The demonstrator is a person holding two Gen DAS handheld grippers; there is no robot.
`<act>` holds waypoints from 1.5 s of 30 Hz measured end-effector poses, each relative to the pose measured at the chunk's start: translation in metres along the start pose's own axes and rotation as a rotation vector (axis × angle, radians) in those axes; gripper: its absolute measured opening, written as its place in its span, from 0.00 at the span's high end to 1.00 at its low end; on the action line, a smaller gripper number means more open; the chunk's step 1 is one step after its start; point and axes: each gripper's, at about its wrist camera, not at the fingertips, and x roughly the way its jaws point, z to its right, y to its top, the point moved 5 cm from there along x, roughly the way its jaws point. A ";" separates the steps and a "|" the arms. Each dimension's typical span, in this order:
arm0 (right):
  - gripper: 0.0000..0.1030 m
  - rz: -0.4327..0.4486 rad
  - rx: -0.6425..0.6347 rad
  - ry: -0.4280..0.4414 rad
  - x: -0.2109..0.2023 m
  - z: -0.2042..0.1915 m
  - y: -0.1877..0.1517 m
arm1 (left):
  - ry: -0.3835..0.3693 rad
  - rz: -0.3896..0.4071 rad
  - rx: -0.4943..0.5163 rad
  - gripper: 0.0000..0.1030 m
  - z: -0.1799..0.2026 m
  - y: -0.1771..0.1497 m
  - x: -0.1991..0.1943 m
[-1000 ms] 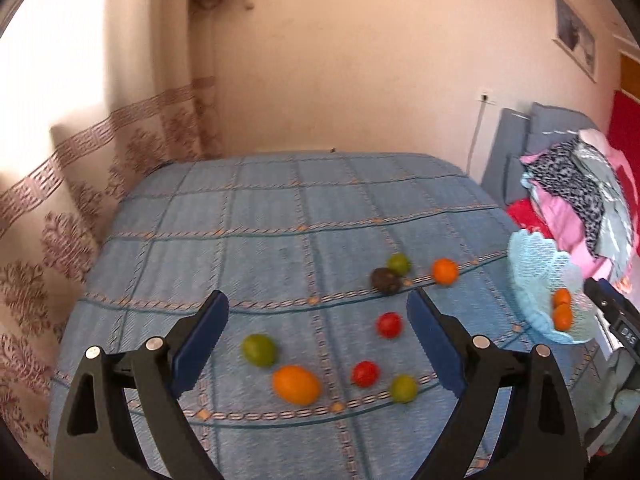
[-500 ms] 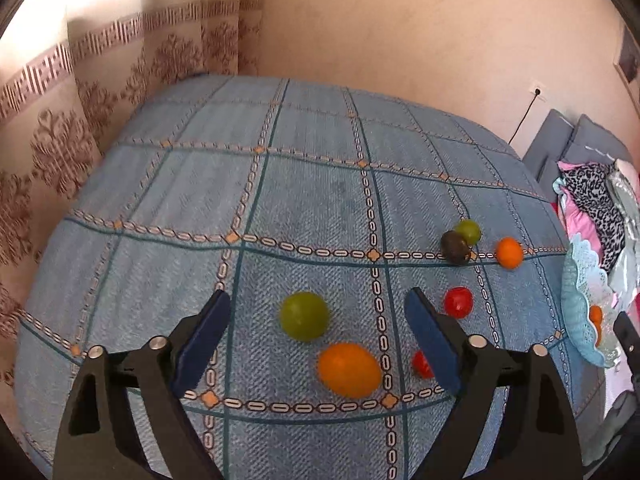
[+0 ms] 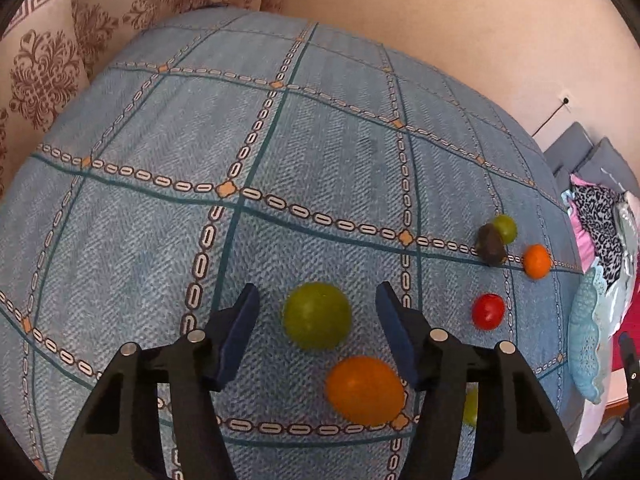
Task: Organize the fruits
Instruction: 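Move the left tool to a green lime while the right tool moves to an orange, then grasp the green lime with the left tool while the right tool grasps the orange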
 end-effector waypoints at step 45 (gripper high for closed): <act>0.47 -0.641 -0.242 0.037 0.183 -0.051 0.024 | -0.122 0.073 -0.039 0.68 -0.022 -0.008 -0.032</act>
